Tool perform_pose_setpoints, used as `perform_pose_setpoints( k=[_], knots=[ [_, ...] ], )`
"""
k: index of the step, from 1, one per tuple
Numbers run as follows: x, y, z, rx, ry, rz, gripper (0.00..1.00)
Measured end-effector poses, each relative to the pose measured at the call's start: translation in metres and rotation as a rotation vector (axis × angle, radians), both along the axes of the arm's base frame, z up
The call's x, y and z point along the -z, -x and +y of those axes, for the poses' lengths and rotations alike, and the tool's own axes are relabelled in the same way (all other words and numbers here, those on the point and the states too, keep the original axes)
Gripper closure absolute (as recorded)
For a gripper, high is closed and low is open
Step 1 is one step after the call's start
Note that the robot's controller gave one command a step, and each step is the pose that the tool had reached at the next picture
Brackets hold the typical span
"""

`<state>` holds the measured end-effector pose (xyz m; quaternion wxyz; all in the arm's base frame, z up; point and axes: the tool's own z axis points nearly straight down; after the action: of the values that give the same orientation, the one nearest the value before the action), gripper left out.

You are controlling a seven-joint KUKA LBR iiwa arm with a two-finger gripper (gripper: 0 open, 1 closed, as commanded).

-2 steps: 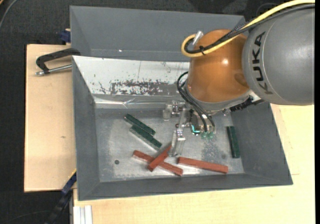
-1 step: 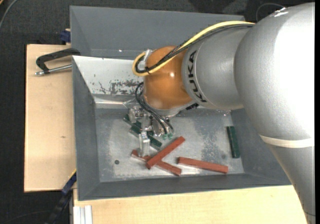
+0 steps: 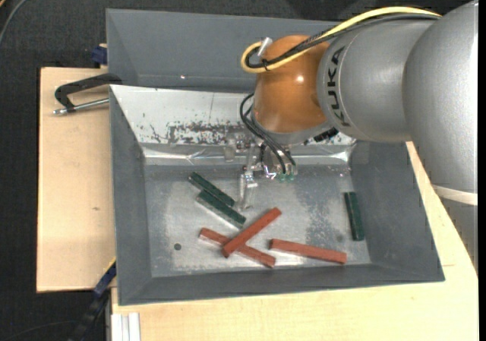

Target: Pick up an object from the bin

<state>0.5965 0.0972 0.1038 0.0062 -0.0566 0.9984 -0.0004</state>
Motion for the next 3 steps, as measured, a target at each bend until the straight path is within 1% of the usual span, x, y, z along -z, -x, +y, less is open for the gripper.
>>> perform_pose_setpoints(
  k=[1, 2, 3],
  knots=[
    [0.001, 0.011, 0.047, 0.183, -0.006, 0.007, 0.0],
    [0.035, 0.002, 0.026, 0.201, -0.002, 0.014, 0.0],
    [0.034, 0.002, 0.027, 0.201, -0.003, 0.012, 0.0]
  ],
)
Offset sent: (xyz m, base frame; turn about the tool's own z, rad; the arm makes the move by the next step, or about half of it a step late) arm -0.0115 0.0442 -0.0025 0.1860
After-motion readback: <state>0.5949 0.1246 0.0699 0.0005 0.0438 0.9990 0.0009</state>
